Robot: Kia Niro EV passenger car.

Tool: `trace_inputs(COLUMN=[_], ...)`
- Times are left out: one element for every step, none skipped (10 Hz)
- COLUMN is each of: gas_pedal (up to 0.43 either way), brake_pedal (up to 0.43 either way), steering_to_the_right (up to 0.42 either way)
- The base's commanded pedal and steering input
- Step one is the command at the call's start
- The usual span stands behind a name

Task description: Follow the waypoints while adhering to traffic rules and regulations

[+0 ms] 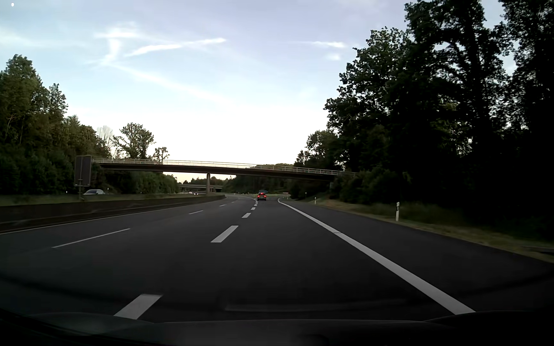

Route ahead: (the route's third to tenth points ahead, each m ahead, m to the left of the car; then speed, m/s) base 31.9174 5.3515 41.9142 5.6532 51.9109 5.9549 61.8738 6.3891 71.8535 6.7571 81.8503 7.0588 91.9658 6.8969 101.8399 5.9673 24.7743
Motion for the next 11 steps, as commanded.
trace_inputs(gas_pedal=[0.000,0.000,0.000,0.000,0.000,0.000,0.000,0.000,0.000,0.000,0.000], brake_pedal=[0.140,0.140,0.140,0.140,0.146,0.146,0.146,0.140,0.146,0.146,0.146], steering_to_the_right=[-0.003,-0.003,-0.003,-0.003,-0.004,-0.004,-0.005,-0.006,-0.005,-0.005,-0.005])
